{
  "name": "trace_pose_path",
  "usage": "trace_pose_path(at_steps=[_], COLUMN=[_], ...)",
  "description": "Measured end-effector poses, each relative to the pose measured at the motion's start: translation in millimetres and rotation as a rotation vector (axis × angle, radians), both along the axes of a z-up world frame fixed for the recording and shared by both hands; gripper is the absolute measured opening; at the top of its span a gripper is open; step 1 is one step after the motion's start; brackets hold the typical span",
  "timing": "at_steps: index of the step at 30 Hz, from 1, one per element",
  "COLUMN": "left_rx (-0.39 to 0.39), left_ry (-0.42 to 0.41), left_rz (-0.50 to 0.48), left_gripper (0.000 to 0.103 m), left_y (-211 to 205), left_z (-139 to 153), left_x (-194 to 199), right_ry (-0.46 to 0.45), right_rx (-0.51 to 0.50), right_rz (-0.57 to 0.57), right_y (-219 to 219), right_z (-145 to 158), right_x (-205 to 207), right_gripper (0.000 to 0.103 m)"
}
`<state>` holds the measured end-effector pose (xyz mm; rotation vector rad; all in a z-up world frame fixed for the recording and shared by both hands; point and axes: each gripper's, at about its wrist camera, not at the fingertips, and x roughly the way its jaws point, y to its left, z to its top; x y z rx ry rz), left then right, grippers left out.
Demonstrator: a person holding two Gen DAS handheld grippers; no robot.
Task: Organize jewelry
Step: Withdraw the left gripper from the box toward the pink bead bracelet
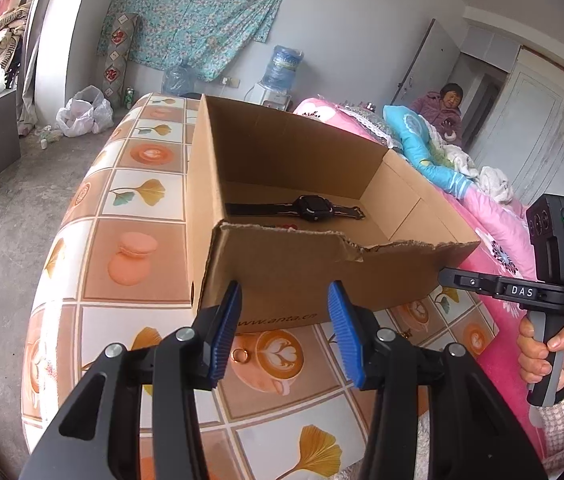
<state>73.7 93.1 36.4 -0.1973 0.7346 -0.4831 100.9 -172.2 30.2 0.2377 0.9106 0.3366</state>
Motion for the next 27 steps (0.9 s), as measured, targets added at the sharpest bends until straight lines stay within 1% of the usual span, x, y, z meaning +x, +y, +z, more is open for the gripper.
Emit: trace_pose_path(at_steps=[4,6,9,12,14,16,17,20,23,27], left_rx=[-0.014,-0.039,-0.047,-0.034,-0.001,0.025,0.028,0.060,0.083,0.057], left_ry=[-0.017,-0.025,-0.015,0.009,0.013,0.023,0.035,0.060,0.079,0.081], left_rz=[-0.014,-0.031,-0.041,-0.041,-0.036,-0.025,-0.028,-0.013,-0.007,-0.008], left_gripper=[0.044,0.044,0.044,0.044,0.044,0.044,0.044,0.044,0.044,0.047], left_y=[0,1,2,3,3,5,6,10,13,15], left_z=[-5,-7,-13,-17,-17,-17,-17,-17,-17,-13], left_x=[-3,-6,-12,-16,-21,-27,-29,-37,-46,-56], right_ry=[-0.013,-0.016,0.009,0.036,0.043,0.046,0.047,0.049,0.057,0.048], right_rx=[-0.014,-0.034,-0.056,-0.056,-0.065,-0.065,-0.063,-0.043,0.014,0.016], right_rz=[-0.005,-0.009,-0.038,-0.094,-0.141,-0.170,-0.182,-0.222,-0.247,-0.256], right_y=[1,2,-1,-4,-5,-4,-4,-4,-7,-7], right_z=[1,3,2,4,7,10,11,14,16,26], right_x=[-9,-17,-25,-35,-45,-55,-61,-82,-99,-112], right_gripper=[0.019,0.019,0.020,0.030,0.043,0.046,0.050,0.053,0.056,0.058])
